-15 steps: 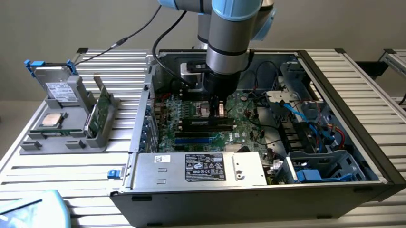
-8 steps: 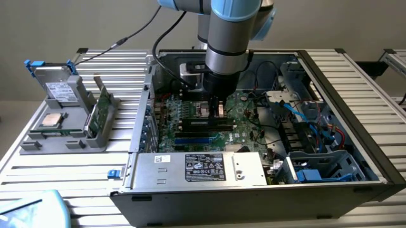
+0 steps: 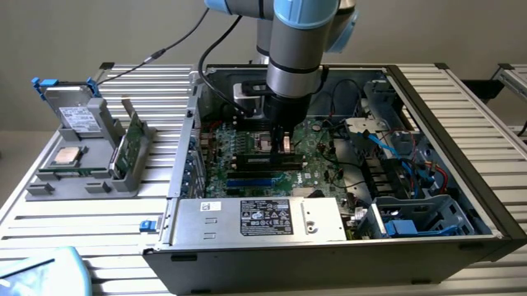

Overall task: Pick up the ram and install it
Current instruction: 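Insert the ram into the slot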

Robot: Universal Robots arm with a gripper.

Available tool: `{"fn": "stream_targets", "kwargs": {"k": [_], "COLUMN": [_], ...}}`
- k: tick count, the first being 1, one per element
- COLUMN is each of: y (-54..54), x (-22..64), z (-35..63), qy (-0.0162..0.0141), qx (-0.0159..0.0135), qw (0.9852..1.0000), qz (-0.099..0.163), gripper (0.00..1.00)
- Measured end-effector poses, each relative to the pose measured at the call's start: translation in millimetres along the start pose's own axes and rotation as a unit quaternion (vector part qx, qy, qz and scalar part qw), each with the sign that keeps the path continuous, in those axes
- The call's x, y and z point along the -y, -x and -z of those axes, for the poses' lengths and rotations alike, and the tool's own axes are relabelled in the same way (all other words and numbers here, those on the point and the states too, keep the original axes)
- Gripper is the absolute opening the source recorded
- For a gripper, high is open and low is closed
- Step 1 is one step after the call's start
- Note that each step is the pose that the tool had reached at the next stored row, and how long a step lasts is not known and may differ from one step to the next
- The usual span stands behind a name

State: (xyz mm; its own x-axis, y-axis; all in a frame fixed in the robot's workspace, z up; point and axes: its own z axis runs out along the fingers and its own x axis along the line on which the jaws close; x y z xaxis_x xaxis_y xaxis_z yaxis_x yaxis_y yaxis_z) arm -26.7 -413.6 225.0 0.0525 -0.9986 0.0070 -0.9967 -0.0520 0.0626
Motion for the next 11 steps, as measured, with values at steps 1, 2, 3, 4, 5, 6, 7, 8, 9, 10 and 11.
{"fn": "stream_targets", "kwargs": {"k": [1, 2, 3, 4, 5, 6, 7, 8, 9, 10, 11], "y": [0.1, 0.2, 0.2, 0.2, 0.3, 0.2, 0.2, 0.2, 0.3, 0.4, 0.4], "x": [-0.1, -0.1, -0.1, -0.1, -0.2, -0.2, -0.2, -0.2, -0.2, -0.1, -0.1], "z": [-0.7, -1.4, -1.7, -2.1, -2.2, -2.2, -2.2, -2.2, -2.5, -3.1, -3.3], "qy": [-0.0001, -0.0001, 0.0000, 0.0000, 0.0001, 0.0001, 0.0001, 0.0001, 0.0000, -0.0001, 0.0000], "qx": [0.0000, -0.0003, -0.0006, -0.0009, -0.0011, -0.0013, -0.0013, -0.0013, -0.0012, -0.0011, -0.0012], "qw": [1.0000, 1.0000, 1.0000, 1.0000, 1.0000, 1.0000, 1.0000, 1.0000, 1.0000, 1.0000, 1.0000], "qz": [0.000, 0.000, 0.000, 0.000, 0.000, 0.000, 0.000, 0.000, 0.000, 0.000, 0.000], "gripper": [0.14, 0.14, 0.14, 0.14, 0.14, 0.14, 0.14, 0.14, 0.14, 0.14, 0.14]}}
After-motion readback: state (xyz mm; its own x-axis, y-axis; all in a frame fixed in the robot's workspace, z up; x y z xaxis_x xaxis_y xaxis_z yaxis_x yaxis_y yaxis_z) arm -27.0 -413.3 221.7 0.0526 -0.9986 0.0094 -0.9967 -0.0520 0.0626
